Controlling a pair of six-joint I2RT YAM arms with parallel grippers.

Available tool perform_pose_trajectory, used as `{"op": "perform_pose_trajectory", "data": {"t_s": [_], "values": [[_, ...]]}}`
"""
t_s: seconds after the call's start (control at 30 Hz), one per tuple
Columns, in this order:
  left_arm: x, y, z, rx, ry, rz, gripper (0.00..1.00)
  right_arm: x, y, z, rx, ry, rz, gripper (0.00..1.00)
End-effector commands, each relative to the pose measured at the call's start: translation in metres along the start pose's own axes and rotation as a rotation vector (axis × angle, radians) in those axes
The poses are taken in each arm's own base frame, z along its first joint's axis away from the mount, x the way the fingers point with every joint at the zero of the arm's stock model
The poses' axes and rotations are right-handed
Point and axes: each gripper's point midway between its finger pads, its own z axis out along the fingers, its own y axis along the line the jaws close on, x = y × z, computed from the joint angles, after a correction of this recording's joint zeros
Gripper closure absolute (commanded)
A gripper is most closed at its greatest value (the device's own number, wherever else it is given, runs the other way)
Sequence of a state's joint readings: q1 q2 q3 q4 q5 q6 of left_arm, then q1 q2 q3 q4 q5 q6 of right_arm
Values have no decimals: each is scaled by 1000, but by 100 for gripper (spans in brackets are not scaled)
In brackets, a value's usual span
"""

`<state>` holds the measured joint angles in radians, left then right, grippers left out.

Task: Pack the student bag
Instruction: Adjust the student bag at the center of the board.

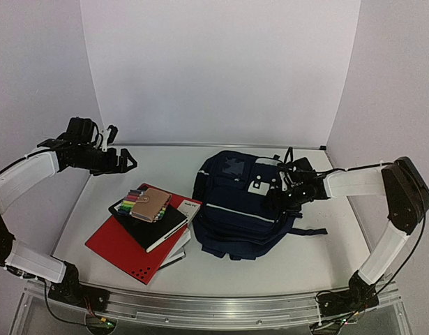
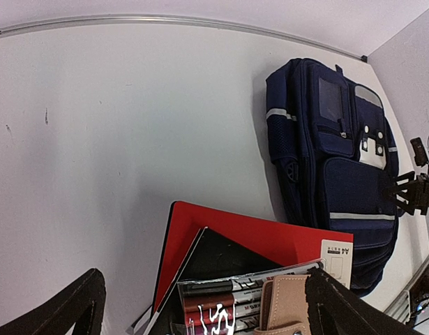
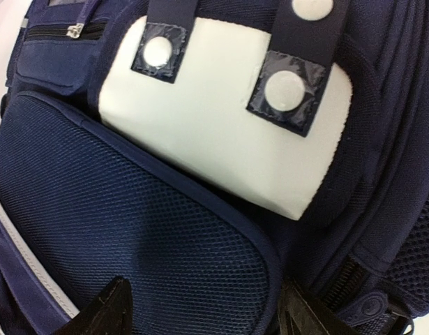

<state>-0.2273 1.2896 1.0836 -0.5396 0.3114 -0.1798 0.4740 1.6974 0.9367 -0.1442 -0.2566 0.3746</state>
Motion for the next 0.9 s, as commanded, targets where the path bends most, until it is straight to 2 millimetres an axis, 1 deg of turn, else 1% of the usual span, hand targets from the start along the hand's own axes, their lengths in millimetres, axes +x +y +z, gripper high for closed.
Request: {"op": "perform_pose_trajectory", "data": {"t_s": [0.0, 0.2, 0.33, 0.43, 0.53, 0.63, 0.7, 0.77, 0.87], "values": [[-5, -1, -1, -8, -19, 29, 0, 13, 9, 1, -60, 47, 32, 30], [-3, 2, 3, -15, -7, 26, 0, 42, 14, -14, -111, 123, 67, 29], [-3, 3, 5, -22, -2, 26, 0, 61, 25, -28, -166, 189, 93, 27], [-2, 4, 5, -27, 0, 24, 0, 70, 33, -40, -207, 216, 97, 26], [-2, 4, 6, -27, 0, 26, 0, 82, 40, -46, -252, 261, 101, 26], [-2, 4, 6, -24, 3, 24, 0, 91, 37, -47, -236, 288, 88, 26], [-1, 3, 6, -21, 4, 24, 0, 93, 31, -47, -201, 293, 73, 26], [-1, 2, 5, -16, 2, 25, 0, 92, 22, -47, -145, 281, 53, 27], [-3, -8, 2, 2, -12, 56, 1, 74, 14, -52, -78, 208, 44, 28]]}}
